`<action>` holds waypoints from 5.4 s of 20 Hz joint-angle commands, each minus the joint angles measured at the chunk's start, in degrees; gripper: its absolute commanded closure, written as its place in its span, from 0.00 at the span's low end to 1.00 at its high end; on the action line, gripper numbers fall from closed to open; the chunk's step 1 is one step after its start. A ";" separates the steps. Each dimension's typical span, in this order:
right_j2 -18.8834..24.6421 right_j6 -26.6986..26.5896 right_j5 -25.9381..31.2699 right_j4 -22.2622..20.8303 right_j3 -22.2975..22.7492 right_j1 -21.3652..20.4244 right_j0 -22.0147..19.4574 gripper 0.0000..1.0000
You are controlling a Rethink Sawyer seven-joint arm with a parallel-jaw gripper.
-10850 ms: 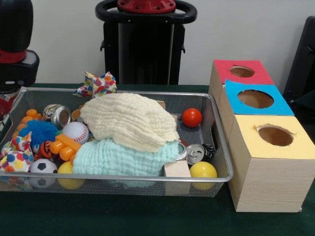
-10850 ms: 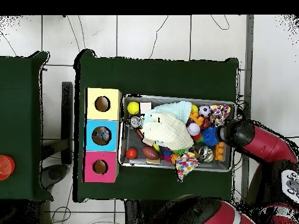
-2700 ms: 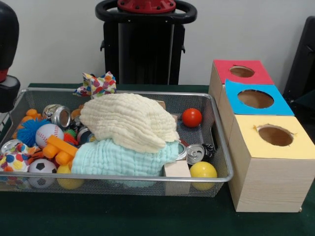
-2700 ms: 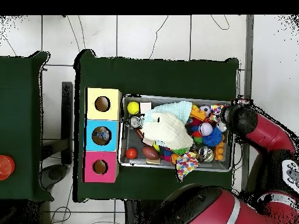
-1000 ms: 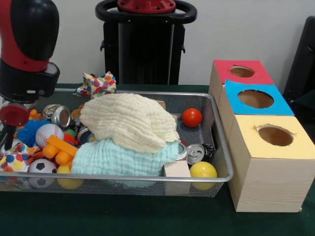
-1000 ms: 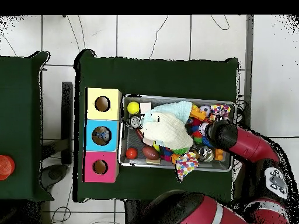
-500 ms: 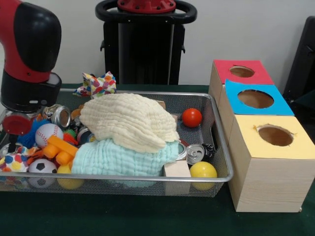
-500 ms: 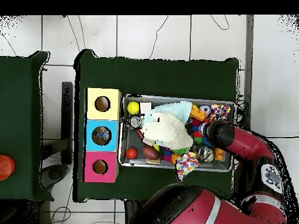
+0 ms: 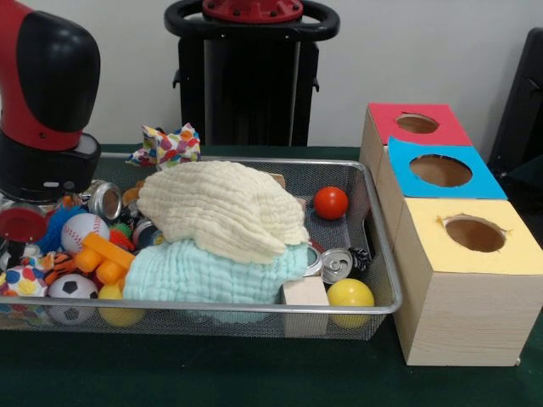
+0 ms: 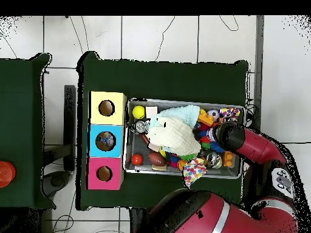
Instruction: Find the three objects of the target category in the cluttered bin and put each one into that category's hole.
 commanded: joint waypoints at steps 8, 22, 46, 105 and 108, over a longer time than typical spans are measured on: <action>5.46 3.86 -3.73 1.72 -5.77 6.96 0.11 0.00; 7.97 2.93 -7.00 0.42 -4.85 7.29 -2.24 0.00; 12.07 3.38 -0.70 2.91 -0.98 4.30 -4.40 1.00; 9.35 5.38 20.55 19.23 28.61 -8.69 1.33 1.00; 5.78 4.18 17.96 15.75 23.28 -5.39 2.72 1.00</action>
